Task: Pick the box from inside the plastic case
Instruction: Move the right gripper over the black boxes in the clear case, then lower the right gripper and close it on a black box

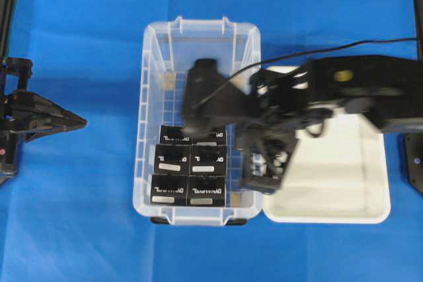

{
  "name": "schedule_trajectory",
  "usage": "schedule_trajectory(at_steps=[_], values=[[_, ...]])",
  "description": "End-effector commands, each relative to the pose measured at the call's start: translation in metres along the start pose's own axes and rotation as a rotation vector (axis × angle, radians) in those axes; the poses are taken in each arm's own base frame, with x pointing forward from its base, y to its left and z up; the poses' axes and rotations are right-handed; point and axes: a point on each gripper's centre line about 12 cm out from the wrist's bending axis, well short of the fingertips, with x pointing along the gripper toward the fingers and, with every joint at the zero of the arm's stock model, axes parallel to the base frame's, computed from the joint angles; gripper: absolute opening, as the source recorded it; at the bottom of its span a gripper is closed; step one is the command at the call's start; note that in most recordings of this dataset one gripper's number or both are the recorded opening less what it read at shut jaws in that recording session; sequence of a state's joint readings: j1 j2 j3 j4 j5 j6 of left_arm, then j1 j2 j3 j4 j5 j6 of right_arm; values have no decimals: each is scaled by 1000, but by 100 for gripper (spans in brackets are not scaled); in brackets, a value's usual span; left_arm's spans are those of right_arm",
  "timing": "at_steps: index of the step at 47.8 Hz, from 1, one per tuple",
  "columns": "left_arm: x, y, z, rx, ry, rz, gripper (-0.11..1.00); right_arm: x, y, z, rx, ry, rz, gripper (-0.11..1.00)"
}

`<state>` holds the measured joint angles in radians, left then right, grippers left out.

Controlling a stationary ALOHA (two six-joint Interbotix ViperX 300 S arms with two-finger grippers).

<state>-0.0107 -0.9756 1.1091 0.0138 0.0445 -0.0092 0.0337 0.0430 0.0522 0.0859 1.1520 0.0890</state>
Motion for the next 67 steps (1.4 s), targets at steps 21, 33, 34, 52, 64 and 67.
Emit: schedule_trajectory(at_steps=[21,33,34,52,64,67], values=[[0,0,15,2,-29,-1,-6,44,-5,21,-70,91,-8,69],[0,-1,16,4,-31,-3,-7,62,-11,28,-106,55,-26,99],[0,0,16,3,-29,-1,-7,63,-10,29,-107,53,-25,99],[0,0,13,3,-5,-1,-7,89,-14,27,-129,56,-26,100],[0,0,13,3,-3,-1,-7,101,-16,18,-130,79,-27,100],[0,0,13,3,-5,-1,-7,103,-17,17,-129,81,-28,100]])
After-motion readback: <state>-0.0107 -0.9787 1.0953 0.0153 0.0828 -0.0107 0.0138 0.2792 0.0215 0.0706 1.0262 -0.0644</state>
